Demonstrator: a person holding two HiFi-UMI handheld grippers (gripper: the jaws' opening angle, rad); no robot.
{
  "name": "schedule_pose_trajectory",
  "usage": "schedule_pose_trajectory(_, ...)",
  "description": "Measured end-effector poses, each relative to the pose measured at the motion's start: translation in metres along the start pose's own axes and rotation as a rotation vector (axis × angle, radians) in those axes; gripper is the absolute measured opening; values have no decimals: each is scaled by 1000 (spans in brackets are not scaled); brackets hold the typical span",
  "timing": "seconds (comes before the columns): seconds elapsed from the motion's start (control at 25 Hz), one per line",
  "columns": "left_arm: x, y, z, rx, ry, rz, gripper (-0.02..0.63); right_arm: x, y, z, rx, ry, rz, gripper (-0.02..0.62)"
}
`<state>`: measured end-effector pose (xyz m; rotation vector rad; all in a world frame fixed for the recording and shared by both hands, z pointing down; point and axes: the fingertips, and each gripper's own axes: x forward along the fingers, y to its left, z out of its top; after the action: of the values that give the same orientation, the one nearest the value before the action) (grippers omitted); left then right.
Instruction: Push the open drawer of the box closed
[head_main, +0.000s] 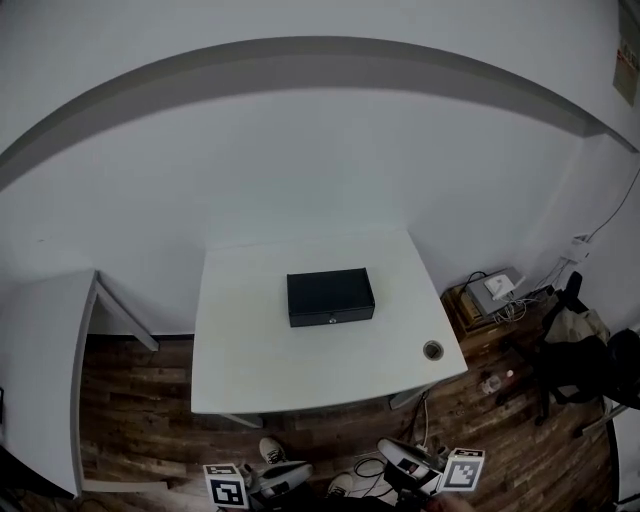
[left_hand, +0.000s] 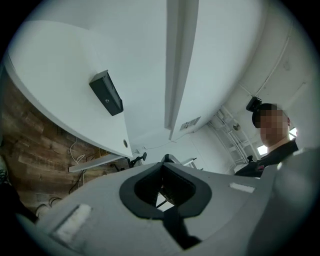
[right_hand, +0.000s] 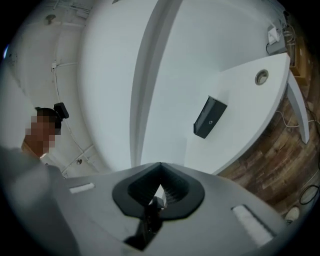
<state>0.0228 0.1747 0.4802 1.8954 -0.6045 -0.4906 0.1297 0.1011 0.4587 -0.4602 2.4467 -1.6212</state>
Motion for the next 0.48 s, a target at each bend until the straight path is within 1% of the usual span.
schedule_pose_trajectory(0.08,1,-10,-8,24,19,-15,2,-5,14,-11,1,19,24,3)
schedule_pose_trajectory(0.2,1,-9,-5,46,34,-10,2,-5,27,-20,-55,50,45,3)
schedule_pose_trajectory(0.32,-2,-5,3,36,12,4,2,-4,30,-21,-91,52,48,3)
schedule_pose_trajectory(0.48,5,-3,9,12,-6,5,0,-9,31,-18,-79,40,59,3)
